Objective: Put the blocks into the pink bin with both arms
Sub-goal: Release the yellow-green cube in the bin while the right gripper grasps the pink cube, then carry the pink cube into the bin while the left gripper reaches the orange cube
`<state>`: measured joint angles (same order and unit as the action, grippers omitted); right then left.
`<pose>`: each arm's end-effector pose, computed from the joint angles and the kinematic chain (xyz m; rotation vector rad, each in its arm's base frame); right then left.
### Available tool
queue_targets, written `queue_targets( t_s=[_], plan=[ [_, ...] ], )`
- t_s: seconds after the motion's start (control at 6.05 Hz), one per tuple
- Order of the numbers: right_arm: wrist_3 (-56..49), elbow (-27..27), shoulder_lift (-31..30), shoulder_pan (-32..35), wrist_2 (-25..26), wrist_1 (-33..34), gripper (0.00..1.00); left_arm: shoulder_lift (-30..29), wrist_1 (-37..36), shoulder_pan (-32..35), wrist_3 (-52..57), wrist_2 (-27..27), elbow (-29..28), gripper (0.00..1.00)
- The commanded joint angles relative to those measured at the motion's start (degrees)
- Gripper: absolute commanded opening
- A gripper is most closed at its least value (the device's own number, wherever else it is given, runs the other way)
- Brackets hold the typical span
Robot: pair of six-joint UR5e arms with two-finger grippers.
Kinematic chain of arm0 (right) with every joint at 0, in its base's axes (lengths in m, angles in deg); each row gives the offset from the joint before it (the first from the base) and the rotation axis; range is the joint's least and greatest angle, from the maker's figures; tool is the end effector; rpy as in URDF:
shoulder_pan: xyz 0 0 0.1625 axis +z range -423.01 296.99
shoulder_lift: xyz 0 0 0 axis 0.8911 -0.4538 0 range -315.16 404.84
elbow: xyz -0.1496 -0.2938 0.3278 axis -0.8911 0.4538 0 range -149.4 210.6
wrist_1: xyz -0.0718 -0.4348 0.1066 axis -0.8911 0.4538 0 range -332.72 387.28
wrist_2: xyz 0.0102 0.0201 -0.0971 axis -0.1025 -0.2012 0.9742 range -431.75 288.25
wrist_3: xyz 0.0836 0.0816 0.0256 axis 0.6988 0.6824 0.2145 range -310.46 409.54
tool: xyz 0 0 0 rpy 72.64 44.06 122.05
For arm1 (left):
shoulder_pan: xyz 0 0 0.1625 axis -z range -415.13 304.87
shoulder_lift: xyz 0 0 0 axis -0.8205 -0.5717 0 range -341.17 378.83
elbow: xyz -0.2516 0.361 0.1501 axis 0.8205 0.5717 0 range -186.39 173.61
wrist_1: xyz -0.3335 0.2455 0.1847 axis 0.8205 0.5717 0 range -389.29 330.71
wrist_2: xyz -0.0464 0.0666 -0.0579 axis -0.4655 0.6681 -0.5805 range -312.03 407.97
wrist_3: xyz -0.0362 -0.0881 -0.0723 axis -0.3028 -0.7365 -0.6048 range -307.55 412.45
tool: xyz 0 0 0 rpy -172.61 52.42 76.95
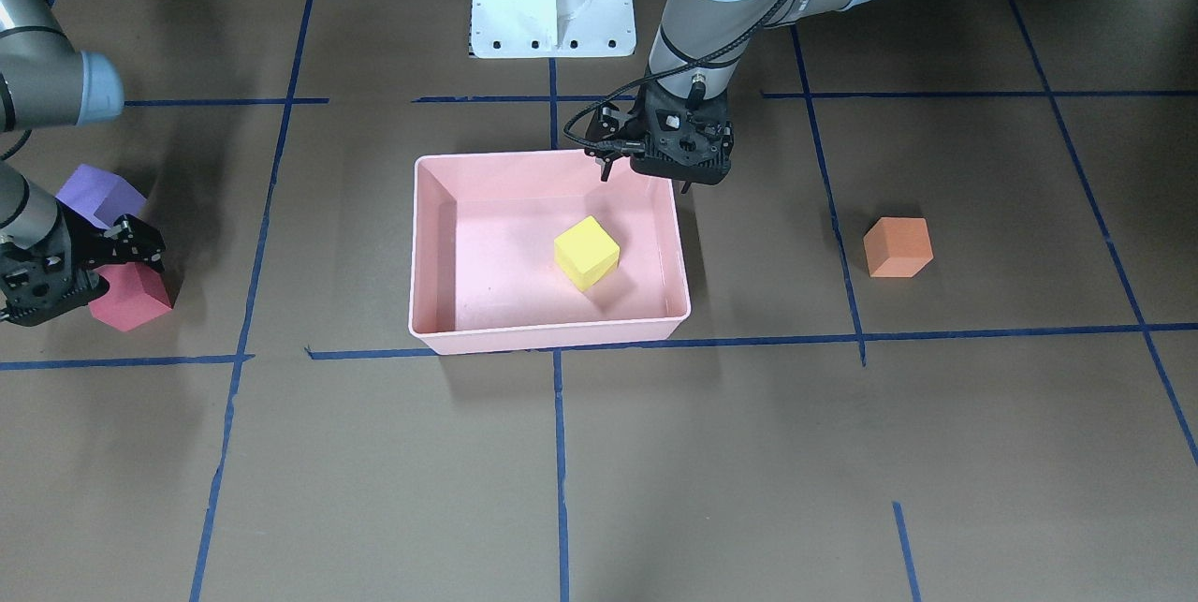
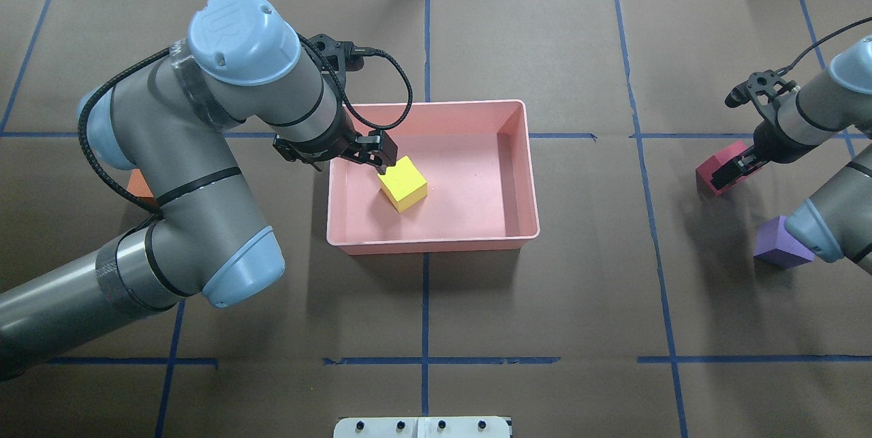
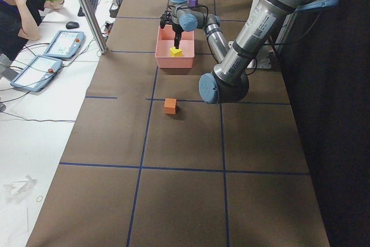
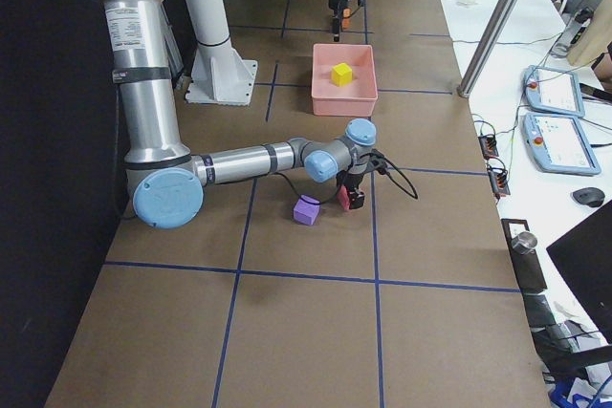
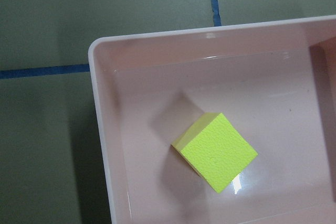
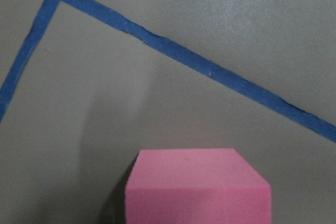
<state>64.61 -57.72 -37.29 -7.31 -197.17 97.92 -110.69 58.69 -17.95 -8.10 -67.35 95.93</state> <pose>-0.3002 -0.5536 0.6212 0.1398 -0.7386 -0.4576 0.5164 -0.4949 0.1739 0.1238 0.9402 0.0674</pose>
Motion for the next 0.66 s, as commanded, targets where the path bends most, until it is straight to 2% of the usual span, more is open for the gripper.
queue_targets(
  t_s=[0.0,0.17,0.5],
  plan=[
    [0.6,0.2,2.8,-0.1,-0.3,0.2,0.42,0.2,0.0,0.0,0.8,0.0,-0.1,1.0],
    [1.5,-0.3,4.4,0.0,-0.4,0.8,0.42,2.3,0.0,0.3,5.9,-0.2,0.8,1.0],
    [10.4,-1.9,7.9,0.2,-1.6,1.0,0.43,8.4,0.0,4.3,19.4,-0.3,2.8,1.0]
  ],
)
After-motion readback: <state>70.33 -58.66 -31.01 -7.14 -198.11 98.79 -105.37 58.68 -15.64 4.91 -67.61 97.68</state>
